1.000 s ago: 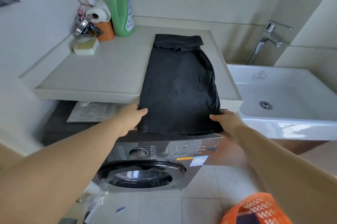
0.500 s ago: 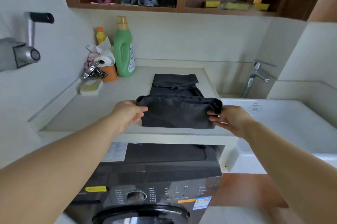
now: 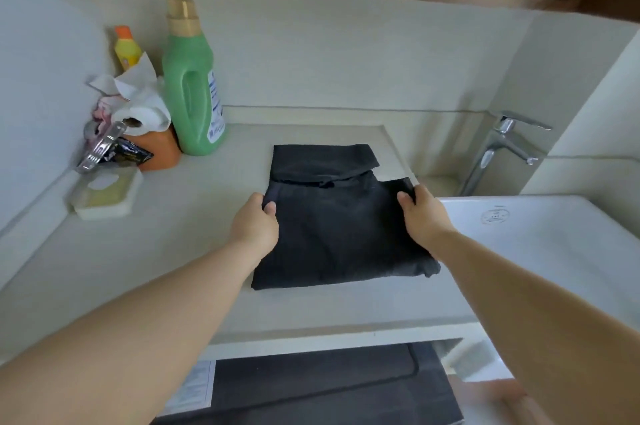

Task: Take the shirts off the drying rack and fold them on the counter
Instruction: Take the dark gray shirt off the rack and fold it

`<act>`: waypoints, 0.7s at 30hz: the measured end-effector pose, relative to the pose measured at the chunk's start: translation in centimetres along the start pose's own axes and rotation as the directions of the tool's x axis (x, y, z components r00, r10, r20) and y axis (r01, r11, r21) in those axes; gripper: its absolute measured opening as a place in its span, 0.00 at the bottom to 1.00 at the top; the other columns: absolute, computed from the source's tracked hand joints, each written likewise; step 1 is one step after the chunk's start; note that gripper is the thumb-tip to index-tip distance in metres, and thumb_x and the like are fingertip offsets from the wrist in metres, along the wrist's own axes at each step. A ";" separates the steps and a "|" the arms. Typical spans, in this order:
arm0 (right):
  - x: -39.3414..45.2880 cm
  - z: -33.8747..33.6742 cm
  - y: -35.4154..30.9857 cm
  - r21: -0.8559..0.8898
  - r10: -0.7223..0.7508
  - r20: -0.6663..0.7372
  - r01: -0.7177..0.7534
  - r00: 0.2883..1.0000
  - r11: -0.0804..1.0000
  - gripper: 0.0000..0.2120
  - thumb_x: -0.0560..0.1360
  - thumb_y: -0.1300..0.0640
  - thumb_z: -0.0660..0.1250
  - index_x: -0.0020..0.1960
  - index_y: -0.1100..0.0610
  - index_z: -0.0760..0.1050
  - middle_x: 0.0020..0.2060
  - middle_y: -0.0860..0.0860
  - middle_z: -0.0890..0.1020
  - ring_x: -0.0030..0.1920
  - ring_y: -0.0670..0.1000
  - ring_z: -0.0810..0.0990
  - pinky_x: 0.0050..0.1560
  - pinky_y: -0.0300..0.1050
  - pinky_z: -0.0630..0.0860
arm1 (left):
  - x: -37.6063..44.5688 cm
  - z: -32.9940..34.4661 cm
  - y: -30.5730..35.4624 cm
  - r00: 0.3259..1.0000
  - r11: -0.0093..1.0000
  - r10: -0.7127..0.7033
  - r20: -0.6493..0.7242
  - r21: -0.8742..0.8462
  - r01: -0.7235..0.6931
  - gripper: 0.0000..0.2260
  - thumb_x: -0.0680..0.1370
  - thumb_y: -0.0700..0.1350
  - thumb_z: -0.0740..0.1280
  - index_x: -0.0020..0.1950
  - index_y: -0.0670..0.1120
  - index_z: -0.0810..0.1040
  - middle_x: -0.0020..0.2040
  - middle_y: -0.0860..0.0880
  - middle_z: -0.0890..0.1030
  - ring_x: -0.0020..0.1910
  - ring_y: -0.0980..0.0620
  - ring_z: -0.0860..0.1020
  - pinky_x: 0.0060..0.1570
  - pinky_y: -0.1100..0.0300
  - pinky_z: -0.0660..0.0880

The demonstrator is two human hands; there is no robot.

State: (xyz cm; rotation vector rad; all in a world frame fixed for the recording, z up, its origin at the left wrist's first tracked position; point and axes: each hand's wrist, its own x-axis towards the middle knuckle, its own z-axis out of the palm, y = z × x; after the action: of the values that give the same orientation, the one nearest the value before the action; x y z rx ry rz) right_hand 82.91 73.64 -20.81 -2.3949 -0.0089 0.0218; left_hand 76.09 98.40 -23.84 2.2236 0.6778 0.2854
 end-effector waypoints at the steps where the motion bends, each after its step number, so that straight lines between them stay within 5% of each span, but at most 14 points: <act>1: 0.4 0.6 0.5 -0.096 0.025 0.026 -0.023 0.999 0.995 0.13 0.82 0.48 0.50 0.55 0.57 0.67 0.50 0.56 0.76 0.48 0.56 0.71 0.51 0.49 0.68 | 0.2 0.7 -0.5 1.000 0.997 0.019 0.012 0.076 -0.020 0.10 0.83 0.46 0.53 0.51 0.41 0.68 0.46 0.42 0.75 0.46 0.40 0.73 0.44 0.53 0.67; 4: 1.0 2.2 1.7 -0.407 0.086 0.081 -0.046 0.993 0.912 0.19 0.84 0.50 0.47 0.60 0.62 0.70 0.55 0.59 0.78 0.52 0.59 0.76 0.48 0.47 0.67 | 0.5 2.3 -1.9 0.994 0.953 0.108 0.031 0.282 -0.112 0.08 0.83 0.45 0.52 0.51 0.44 0.67 0.44 0.44 0.74 0.46 0.39 0.74 0.42 0.55 0.66; 7: 1.3 2.6 1.7 -0.519 0.119 0.076 -0.062 0.990 0.853 0.22 0.84 0.49 0.47 0.61 0.64 0.71 0.56 0.60 0.79 0.56 0.60 0.77 0.47 0.46 0.69 | 0.8 2.7 -1.8 0.995 0.943 0.092 0.048 0.318 -0.102 0.05 0.83 0.42 0.52 0.50 0.45 0.65 0.43 0.46 0.73 0.40 0.44 0.70 0.39 0.56 0.63; 10: 1.9 2.0 2.0 -0.345 0.234 0.081 -0.193 0.969 0.918 0.24 0.83 0.46 0.50 0.63 0.64 0.71 0.56 0.60 0.78 0.55 0.60 0.76 0.49 0.47 0.69 | 1.2 2.5 -1.0 0.999 0.956 0.011 0.048 0.294 -0.024 0.08 0.82 0.40 0.53 0.59 0.42 0.66 0.52 0.42 0.76 0.46 0.44 0.72 0.43 0.54 0.66; 14: 1.5 0.7 3.0 -0.013 0.289 0.212 -0.293 0.934 0.956 0.20 0.78 0.42 0.55 0.54 0.58 0.71 0.46 0.57 0.76 0.40 0.56 0.75 0.41 0.47 0.72 | 0.1 1.5 -0.4 0.992 0.972 -0.123 -0.005 0.199 0.122 0.11 0.79 0.38 0.55 0.61 0.41 0.61 0.59 0.41 0.72 0.54 0.40 0.73 0.48 0.51 0.69; 17: -0.6 -0.3 3.2 -0.077 0.189 0.262 -0.175 0.946 0.982 0.22 0.79 0.44 0.59 0.69 0.52 0.61 0.59 0.55 0.74 0.54 0.58 0.76 0.50 0.49 0.74 | -1.8 1.1 0.4 0.989 0.889 0.131 -0.068 0.450 -0.087 0.14 0.78 0.41 0.59 0.63 0.42 0.67 0.64 0.42 0.68 0.60 0.41 0.69 0.55 0.51 0.70; 19: -2.1 -0.1 3.1 -0.244 0.098 0.263 -0.032 0.960 0.969 0.25 0.81 0.48 0.55 0.75 0.51 0.52 0.64 0.56 0.73 0.55 0.58 0.76 0.46 0.46 0.73 | -3.0 2.0 0.2 0.959 0.818 0.232 0.159 0.502 -0.281 0.20 0.80 0.51 0.57 0.72 0.46 0.65 0.75 0.44 0.59 0.72 0.43 0.60 0.69 0.52 0.62; 21: -2.8 0.5 3.5 -0.290 0.036 0.224 0.031 0.974 0.957 0.22 0.83 0.51 0.51 0.75 0.53 0.53 0.60 0.58 0.76 0.49 0.57 0.76 0.41 0.45 0.73 | -4.3 3.2 -0.4 0.905 0.761 0.136 0.404 0.542 -0.356 0.29 0.81 0.61 0.47 0.78 0.50 0.49 0.79 0.48 0.43 0.77 0.45 0.43 0.75 0.50 0.46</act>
State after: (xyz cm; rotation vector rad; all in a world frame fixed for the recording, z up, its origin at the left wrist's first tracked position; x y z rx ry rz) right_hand 80.08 71.35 -23.47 -2.6750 -0.1244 0.3162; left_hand 73.65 94.20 -26.22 2.8951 0.2869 -0.2369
